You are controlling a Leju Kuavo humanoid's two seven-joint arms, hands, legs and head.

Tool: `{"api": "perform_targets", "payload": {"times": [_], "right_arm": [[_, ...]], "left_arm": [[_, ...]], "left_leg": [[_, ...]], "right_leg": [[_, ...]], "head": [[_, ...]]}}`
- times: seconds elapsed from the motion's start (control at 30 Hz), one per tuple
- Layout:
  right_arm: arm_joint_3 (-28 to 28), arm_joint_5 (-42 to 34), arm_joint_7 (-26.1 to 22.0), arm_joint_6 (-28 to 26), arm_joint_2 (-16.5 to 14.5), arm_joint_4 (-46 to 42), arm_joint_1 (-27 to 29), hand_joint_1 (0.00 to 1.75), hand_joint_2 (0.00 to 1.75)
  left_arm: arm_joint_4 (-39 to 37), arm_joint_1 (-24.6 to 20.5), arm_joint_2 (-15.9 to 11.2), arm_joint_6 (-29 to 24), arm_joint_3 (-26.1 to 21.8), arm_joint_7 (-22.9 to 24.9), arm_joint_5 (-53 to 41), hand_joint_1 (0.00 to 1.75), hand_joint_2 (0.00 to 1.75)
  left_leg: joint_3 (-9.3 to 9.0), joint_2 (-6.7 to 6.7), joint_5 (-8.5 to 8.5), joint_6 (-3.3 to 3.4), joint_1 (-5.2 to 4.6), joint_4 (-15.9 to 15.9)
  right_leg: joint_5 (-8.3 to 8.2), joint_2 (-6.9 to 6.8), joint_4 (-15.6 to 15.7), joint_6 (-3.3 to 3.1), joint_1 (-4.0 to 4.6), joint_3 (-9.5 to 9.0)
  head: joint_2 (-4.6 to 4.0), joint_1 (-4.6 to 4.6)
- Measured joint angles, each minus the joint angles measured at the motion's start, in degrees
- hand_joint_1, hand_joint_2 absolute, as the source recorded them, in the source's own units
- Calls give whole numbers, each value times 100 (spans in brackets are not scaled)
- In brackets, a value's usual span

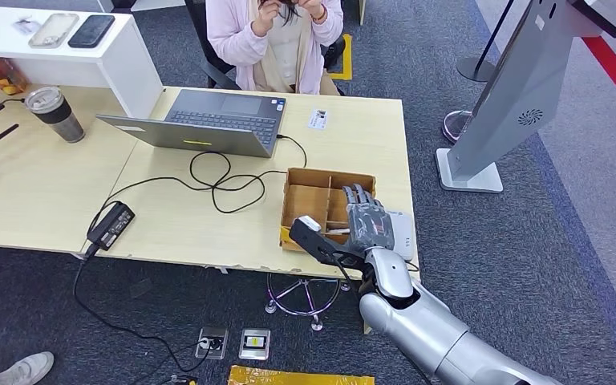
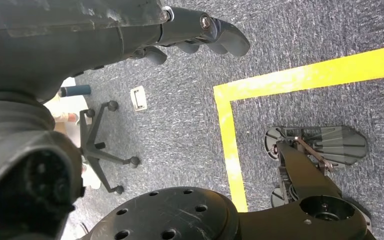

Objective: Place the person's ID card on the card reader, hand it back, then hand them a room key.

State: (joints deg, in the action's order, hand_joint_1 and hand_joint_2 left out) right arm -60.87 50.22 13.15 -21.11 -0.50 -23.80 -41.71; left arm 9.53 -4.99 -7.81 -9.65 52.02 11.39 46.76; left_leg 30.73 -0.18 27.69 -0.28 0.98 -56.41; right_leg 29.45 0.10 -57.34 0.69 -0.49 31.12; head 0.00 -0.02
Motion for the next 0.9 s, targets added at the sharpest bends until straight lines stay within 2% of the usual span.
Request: {"api": "perform_targets", "payload": {"times": [0.37, 0.9], "right_arm": [[1, -14, -136, 50, -16, -20, 0, 0, 175], [2, 38, -65, 255, -25, -264, 12, 0, 175]], "left_arm": [[0, -1, -1, 77, 3, -3, 1, 0, 0], [0, -9, -3, 162, 144, -47, -21, 0, 0]], "left_leg": [[0, 0, 0, 0, 0, 0], [0, 0, 0, 0, 0, 0]], "right_leg": [[0, 0, 0, 0, 0, 0], [0, 0, 0, 0, 0, 0]], "head": [[0, 0], [0, 0]]}}
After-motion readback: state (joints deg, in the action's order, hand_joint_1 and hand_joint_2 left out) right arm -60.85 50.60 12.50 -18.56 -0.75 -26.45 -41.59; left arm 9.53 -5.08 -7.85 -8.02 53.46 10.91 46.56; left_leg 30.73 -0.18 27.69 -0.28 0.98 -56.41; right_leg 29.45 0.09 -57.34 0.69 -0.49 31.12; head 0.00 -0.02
